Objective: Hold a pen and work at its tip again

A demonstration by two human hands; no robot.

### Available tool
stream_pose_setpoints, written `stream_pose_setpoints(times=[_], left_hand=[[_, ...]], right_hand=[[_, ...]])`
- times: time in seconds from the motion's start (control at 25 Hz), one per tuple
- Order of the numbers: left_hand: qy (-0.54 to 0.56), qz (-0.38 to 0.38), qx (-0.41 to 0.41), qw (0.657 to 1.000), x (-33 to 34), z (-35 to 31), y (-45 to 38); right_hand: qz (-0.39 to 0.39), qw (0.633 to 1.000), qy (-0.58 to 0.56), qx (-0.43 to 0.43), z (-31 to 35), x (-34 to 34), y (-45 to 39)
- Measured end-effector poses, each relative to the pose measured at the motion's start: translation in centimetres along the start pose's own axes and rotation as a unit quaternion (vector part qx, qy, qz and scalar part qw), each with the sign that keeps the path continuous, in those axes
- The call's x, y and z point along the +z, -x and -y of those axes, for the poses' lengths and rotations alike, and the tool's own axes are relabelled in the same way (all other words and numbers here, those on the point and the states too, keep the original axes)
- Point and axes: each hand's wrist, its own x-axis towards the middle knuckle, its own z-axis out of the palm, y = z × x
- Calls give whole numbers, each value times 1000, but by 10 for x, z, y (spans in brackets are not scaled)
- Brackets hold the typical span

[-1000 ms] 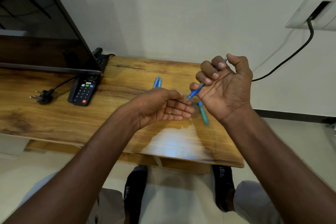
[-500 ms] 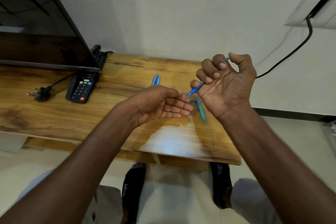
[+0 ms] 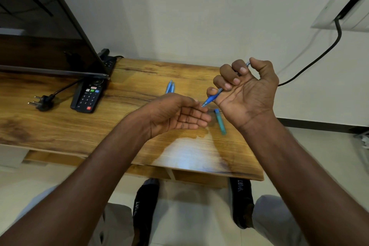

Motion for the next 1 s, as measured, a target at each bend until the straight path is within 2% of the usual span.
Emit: stream_pose_setpoints(times=[1.0], left_hand=[[-7, -2, 7, 1000, 0, 0, 1]], right_hand=[[23, 1000, 19, 7, -1, -1, -2]])
